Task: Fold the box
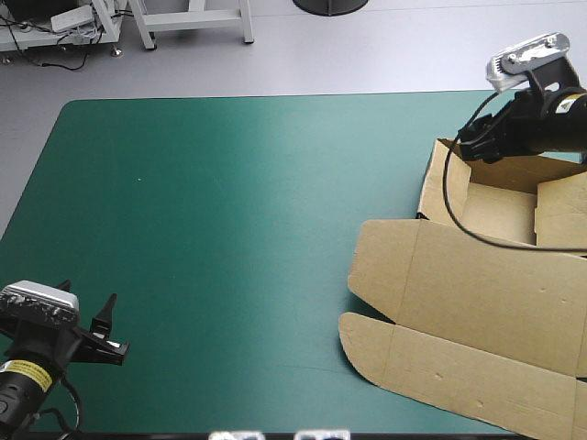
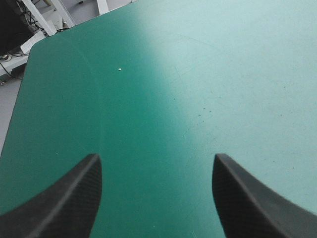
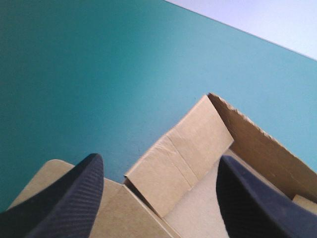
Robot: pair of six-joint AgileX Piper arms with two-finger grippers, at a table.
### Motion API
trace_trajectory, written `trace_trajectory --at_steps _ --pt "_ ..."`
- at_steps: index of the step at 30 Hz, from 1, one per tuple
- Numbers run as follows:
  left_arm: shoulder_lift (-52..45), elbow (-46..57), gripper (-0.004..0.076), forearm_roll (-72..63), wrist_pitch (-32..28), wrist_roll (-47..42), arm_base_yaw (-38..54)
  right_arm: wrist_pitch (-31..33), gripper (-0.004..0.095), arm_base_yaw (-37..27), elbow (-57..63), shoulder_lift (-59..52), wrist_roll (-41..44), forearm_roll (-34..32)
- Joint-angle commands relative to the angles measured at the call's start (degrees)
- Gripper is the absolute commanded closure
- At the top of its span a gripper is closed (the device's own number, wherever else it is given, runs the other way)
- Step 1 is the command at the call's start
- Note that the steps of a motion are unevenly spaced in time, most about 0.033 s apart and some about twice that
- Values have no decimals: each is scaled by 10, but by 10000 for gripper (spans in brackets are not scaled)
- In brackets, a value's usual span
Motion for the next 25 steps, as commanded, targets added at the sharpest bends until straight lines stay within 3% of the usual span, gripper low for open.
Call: trace_trajectory --at_steps 1,8,18,25 --pt "5 -13 263 11 -38 -15 -2 0 311 33 -9 -73 9 -11" --pt "5 -13 263 -4 -59 -15 -2 -44 313 35 151 -206 15 -12" --pt "5 -13 263 -18 -83 -11 -3 -267 334 35 516 -414 -21 13" --pt "5 -13 263 -18 -108 -11 -3 -344 369 38 645 -501 -54 58"
